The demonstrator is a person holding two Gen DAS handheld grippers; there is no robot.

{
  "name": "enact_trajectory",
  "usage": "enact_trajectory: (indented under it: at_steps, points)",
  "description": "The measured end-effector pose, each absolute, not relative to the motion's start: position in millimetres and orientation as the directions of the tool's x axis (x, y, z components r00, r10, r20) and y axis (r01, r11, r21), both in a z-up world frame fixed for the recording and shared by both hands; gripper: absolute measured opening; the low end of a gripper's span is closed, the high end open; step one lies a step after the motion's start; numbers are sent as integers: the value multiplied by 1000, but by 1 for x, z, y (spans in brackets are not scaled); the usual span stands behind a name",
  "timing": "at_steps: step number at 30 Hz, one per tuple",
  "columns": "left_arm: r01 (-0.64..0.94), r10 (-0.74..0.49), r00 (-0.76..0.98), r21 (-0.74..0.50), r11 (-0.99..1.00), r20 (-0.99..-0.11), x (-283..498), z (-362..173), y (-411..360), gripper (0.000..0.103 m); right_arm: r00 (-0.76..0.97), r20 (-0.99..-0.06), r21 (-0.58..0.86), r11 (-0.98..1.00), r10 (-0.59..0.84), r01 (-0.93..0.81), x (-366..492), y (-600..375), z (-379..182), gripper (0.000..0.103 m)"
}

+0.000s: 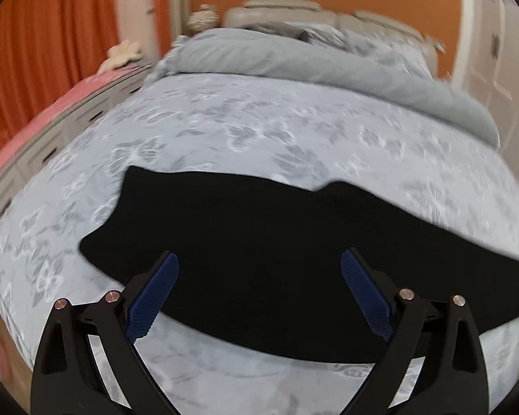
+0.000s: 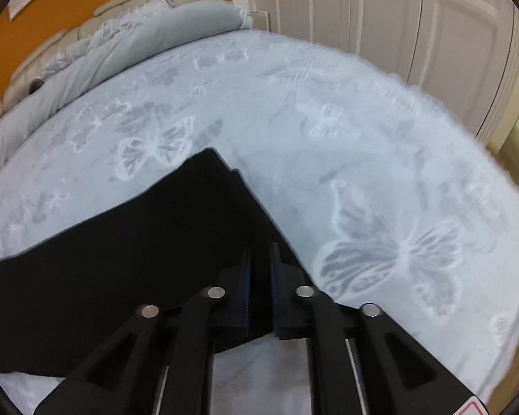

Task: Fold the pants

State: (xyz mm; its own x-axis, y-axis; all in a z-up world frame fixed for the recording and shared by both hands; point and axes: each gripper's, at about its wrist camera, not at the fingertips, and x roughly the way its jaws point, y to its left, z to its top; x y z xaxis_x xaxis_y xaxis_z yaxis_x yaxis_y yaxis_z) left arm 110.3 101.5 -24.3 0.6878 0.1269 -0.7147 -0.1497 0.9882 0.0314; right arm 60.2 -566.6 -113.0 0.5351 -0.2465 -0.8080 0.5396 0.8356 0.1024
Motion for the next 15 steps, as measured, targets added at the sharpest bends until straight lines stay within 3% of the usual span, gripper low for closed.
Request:
enact_trajectory:
  at_steps: [3, 5, 6, 8, 10, 15]
  points:
    - [-148, 136, 678, 47, 988, -722, 120, -36, 88, 93, 579, -773, 108, 846, -258, 521, 48, -574, -97, 9]
    - [-150, 154, 670, 72, 986, -726, 129, -46, 80, 93, 529, -818, 121, 833, -224, 540, 47, -586, -117, 22]
    - [-148, 159, 668, 80, 986, -727, 131, -49, 78, 93, 541, -815, 143, 832, -208, 536, 43, -588, -121, 22]
    - [-150, 178, 656, 104, 983, -733, 136, -56, 73, 93, 550, -801, 123, 835, -235, 536, 32, -583, -113, 49]
    - [-138, 178, 656, 116, 984, -734, 134, -60, 67, 93, 553, -786, 114, 816, -275, 567, 18, -580, -103, 62]
    - [-104, 193, 682, 168, 980, -705, 126, -60, 51, 94, 568, -813, 259, 795, -127, 549, 5, -580, -114, 62]
